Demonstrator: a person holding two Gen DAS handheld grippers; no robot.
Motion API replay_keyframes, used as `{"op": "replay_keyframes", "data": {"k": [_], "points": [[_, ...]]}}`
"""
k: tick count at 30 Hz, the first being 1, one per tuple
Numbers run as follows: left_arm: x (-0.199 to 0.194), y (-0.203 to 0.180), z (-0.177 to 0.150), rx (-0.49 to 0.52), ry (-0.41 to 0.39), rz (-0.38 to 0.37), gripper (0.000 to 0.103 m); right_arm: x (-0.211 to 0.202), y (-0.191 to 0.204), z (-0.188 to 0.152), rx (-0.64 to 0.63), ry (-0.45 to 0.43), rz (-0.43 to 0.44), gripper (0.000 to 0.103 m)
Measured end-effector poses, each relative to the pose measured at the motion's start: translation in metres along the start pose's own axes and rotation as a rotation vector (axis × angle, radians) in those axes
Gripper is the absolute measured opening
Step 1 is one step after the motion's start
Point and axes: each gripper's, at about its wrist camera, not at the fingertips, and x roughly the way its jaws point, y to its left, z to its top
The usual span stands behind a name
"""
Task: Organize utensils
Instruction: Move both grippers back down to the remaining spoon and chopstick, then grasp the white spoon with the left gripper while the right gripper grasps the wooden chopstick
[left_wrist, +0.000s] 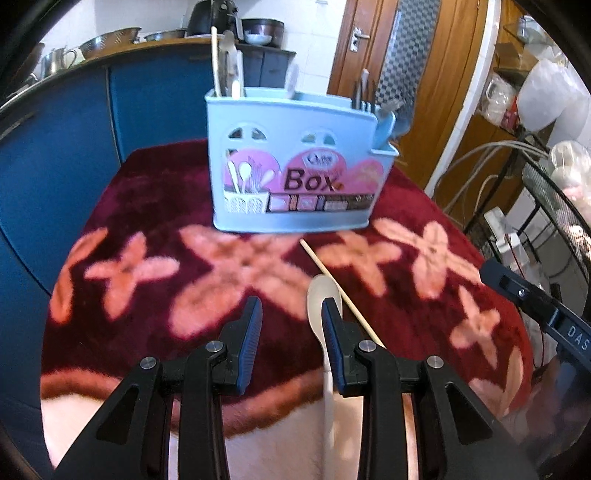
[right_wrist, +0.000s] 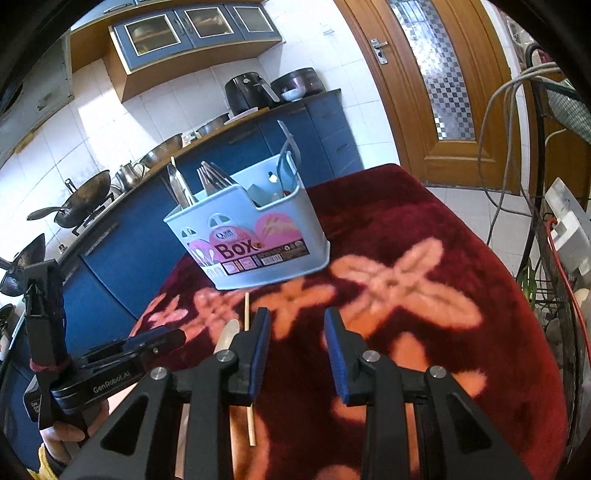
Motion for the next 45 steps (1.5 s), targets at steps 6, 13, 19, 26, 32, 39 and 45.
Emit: {"op": "replay_keyframes", "data": {"k": [6,13,19,26,32,39,45], "points": [[0.01,-0.011,-0.008,0.041,0.051,-0.008,0.034,0.003,-0.008,-0.004,0.02,0.015,-0.006,0.034],[0.023,-0.023,-0.014,0.093,0.103,-0.006,0.034,0.003,-0.011,-0.006,0.03,0.02,-0.006,0.035],[0.033,-0.025,-0.017,0.103,0.139,0.004,0.026,0.004,-0.013,-0.005,0.034,0.023,-0.007,0.035],[0.038,-0.023,-0.02,0.078,0.15,-0.026,0.008,0.005,-0.012,-0.006,0.032,0.026,-0.007,0.035],[0.031,-0.014,-0.016,0.035,0.119,-0.049,0.007,0.009,-0.007,-0.007,0.019,0.037,-0.009,0.035],[0.012,0.018,-0.002,-0.078,0.029,-0.066,0.007,0.02,0.009,-0.005,-0.018,0.069,-0.006,0.035],[-0.001,0.041,0.007,-0.12,-0.031,-0.056,0.007,0.034,0.027,-0.006,-0.063,0.119,0.005,0.035]]}}
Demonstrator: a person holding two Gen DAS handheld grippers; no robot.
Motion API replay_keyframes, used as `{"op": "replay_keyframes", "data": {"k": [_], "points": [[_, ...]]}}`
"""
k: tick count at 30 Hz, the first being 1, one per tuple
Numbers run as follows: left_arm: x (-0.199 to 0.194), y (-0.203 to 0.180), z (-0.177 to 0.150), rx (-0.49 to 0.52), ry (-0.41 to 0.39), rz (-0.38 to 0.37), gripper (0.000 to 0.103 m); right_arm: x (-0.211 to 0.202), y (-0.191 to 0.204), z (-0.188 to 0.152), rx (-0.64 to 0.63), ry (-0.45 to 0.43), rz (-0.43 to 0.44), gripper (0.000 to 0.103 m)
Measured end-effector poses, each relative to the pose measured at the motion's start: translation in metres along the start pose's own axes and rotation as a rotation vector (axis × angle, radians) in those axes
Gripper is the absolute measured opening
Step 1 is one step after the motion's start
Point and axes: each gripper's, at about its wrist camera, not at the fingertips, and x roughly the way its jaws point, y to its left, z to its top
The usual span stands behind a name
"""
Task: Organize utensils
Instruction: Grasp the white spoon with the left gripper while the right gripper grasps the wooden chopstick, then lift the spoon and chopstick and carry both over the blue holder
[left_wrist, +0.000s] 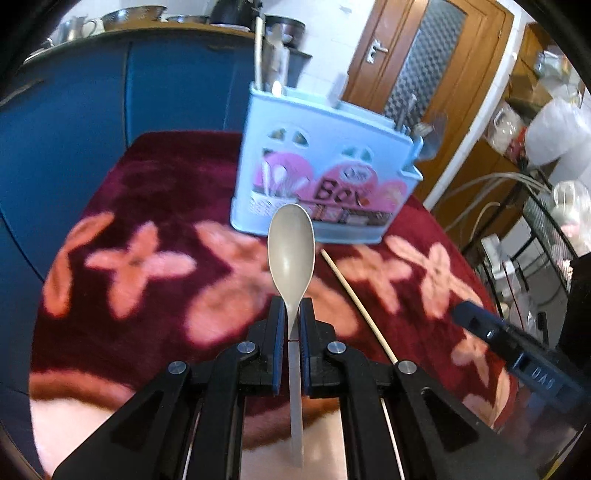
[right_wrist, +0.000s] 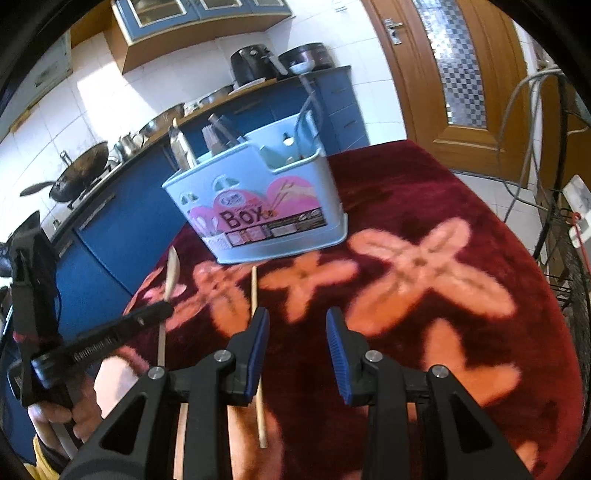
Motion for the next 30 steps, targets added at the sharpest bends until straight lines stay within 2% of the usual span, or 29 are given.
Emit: {"op": "replay_keyframes", "data": {"k": [10,14,20,25,30], "points": [[-0.016,0.02,0.011,-0.023,-0.088,0.022,0.006,0.035,0.033,0.001,-0.12,0.112,0.015,0.039],[-0.019,0.025,0.011,-0.027,-0.108,0.028,0.006,0.052,0.038,0.006,-0.117,0.169,0.038,0.039],[-0.025,0.03,0.012,-0.018,-0.15,0.059,0.006,0.073,0.043,0.011,-0.158,0.226,0.001,0.039],[-0.028,0.035,0.013,-0.021,-0.163,0.053,0.006,0.089,0.048,0.016,-0.185,0.258,-0.03,0.028],[-0.028,0.035,0.014,-0.022,-0.172,0.044,0.006,0.101,0.055,0.022,-0.233,0.283,-0.046,0.027]]}}
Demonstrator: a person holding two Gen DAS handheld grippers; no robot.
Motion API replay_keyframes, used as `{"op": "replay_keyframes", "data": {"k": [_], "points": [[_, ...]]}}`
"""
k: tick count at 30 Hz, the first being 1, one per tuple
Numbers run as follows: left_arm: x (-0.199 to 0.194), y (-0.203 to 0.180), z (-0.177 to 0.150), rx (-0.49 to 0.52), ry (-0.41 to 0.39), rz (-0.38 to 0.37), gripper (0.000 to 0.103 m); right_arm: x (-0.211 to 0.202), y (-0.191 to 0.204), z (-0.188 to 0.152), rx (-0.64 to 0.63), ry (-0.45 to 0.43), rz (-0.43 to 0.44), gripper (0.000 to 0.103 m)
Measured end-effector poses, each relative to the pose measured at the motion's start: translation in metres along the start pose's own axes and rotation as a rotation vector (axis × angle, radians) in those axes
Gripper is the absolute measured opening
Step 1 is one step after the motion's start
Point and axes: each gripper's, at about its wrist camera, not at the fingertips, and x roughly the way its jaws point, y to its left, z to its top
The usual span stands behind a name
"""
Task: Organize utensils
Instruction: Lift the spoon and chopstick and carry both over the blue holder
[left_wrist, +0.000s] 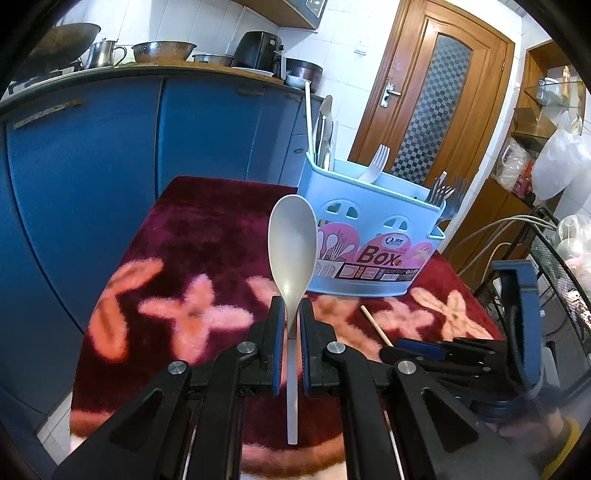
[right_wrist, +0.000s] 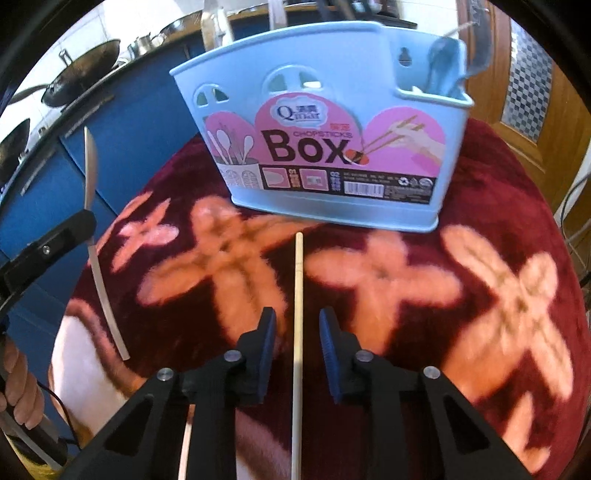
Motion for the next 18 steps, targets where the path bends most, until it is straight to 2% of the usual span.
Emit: {"op": "replay_keyframes", "data": {"k": [5,9,14,18], "points": [[-0.002,-0.004,0.0,0.007,-0.009,-0.004,0.006,0.006,0.001,0.003,-0.02,0.011,-0.014,0.022],[-0.003,-0.007,0.002,0.013,-0.011,-0.004,0.006,0.004,-0.003,0.002,0.006,-0.003,-0.027,0.007],[-0.006,-0.01,0.004,0.015,-0.02,-0.003,0.006,-0.012,-0.012,-0.009,0.044,-0.042,0.024,0.006],[-0.011,-0.013,0.006,0.018,-0.037,-0.007,0.006,-0.035,-0.013,-0.019,0.063,-0.115,0.065,0.006]]}}
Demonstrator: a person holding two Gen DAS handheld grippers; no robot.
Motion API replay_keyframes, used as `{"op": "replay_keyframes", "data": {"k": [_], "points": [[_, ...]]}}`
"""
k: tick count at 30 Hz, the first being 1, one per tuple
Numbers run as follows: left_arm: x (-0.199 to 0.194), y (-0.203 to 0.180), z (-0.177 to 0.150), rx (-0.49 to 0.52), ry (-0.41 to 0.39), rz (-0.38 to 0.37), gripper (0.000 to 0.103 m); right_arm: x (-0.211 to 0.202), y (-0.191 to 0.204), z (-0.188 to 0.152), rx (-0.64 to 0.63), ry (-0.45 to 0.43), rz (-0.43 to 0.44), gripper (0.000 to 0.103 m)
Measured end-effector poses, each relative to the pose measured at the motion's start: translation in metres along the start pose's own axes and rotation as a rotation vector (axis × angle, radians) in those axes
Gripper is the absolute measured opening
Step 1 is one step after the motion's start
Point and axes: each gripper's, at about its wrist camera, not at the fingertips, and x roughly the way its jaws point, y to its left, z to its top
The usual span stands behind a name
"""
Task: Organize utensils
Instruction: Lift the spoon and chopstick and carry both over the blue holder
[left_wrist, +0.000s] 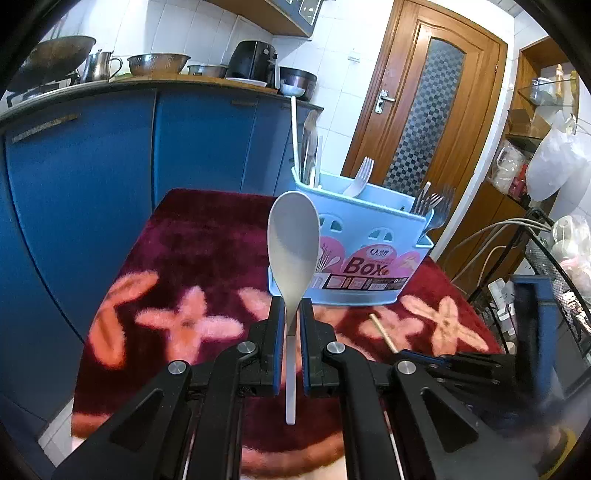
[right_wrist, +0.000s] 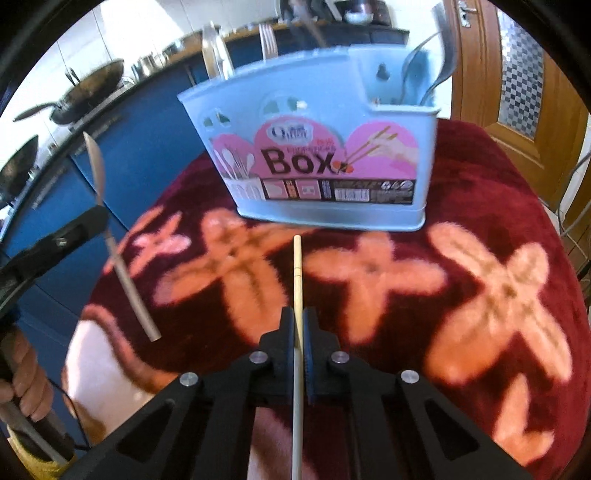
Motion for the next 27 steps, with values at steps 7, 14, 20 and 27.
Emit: {"op": "replay_keyframes", "data": {"k": [7,14,20,27], "points": [[-0.009,-0.009,0.008,0.024,-0.039,-0.026,0.006,-0.056,-0.01,-0.008,0.068,-0.184,0.019,0.006],[-0.017,-0.022,0.026,0.05,-0.102,-0.052,0.006,-0.094,-0.025,0.003,0.115,-0.347,0.024,0.006],[-0.021,-0.032,0.05,0.075,-0.161,-0.049,0.005,-0.112,-0.033,0.016,0.141,-0.439,0.037,0.006],[-0.017,-0.043,0.083,0.104,-0.227,-0.028,0.005,-0.119,-0.038,0.037,0.135,-0.518,0.04,0.006]]}}
